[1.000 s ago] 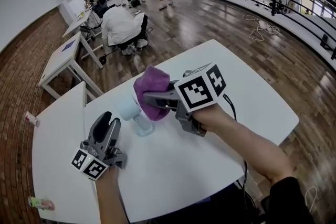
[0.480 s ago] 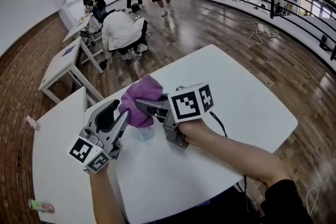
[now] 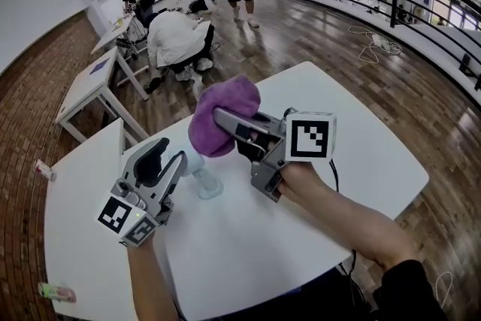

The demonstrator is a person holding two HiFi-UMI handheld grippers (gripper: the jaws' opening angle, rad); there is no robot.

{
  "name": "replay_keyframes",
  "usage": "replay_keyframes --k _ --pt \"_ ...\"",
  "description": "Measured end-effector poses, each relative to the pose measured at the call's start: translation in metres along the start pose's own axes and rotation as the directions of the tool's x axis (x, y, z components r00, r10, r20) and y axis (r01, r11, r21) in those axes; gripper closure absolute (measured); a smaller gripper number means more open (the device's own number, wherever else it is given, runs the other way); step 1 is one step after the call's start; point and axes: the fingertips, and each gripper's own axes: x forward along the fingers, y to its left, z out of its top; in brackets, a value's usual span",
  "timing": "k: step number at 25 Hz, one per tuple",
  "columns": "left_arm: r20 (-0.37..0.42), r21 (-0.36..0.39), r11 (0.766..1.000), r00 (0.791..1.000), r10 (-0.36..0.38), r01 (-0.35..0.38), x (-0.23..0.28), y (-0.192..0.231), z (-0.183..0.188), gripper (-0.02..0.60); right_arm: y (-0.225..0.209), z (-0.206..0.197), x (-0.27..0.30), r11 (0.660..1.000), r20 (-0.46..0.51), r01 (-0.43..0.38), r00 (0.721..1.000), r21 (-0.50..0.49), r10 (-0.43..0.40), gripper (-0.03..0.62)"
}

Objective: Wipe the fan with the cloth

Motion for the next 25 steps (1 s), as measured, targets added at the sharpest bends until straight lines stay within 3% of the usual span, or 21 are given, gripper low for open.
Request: replay_keyframes --k 2,3,6,9,15,18,19,21,23,25 --pt "0.019 -0.02 0.999 0.999 0.032 -0.032 -0.004 0.011 0.001 0.4 0.007 0.026 -0.004 0.998 0.097 0.019 0.995 -0.068 -0.013 0.525" --pt "0.023 -0.029 0.999 0.999 0.037 -0.037 -0.005 0.013 0.001 0.4 0.008 0.027 -0.002 0.995 0.096 0.035 0.995 -0.095 -0.026 0.525" --pt "0.033 -0.047 0.998 0.999 0.032 -0.031 -0.007 0.012 -0.001 0.405 0.002 -0.015 0.014 0.989 -0.062 0.066 0.995 -0.134 -0.075 0.525" --pt "0.032 -0.035 0.999 0.999 0.02 -0.019 -0.007 0.007 -0.002 0.448 -0.009 -0.06 0.021 0.99 -0.198 0.077 0.975 -0.119 -0.099 0.525" --pt "0.036 -0.038 0.999 0.999 0.013 -0.012 -0.007 0.006 -0.001 0.465 -0.048 -0.106 0.011 0.981 -0.357 0.175 0.914 -0.086 -0.194 0.525" --pt "0.038 -0.044 0.999 0.999 0.019 -0.017 -0.007 0.006 -0.002 0.465 -0.066 -0.112 0.002 0.963 -0.411 0.237 0.871 -0.129 -0.269 0.525" --pt "0.038 -0.046 0.999 0.999 0.021 -0.019 -0.007 0.006 -0.003 0.465 -0.069 -0.107 0.0 0.958 -0.404 0.252 0.869 -0.135 -0.286 0.525" --pt "0.036 -0.047 0.999 0.999 0.025 -0.023 -0.008 0.007 -0.003 0.466 -0.063 -0.086 0.001 0.962 -0.336 0.242 0.902 -0.124 -0.271 0.525" --pt "0.034 -0.047 0.999 0.999 0.03 -0.028 -0.008 0.007 -0.003 0.465 -0.037 -0.051 0.008 0.977 -0.216 0.165 0.958 -0.134 -0.191 0.525" --pt "0.036 -0.045 0.999 0.999 0.033 -0.031 -0.007 0.007 -0.002 0.465 -0.007 -0.026 0.017 0.98 -0.137 0.082 0.985 -0.18 -0.107 0.525"
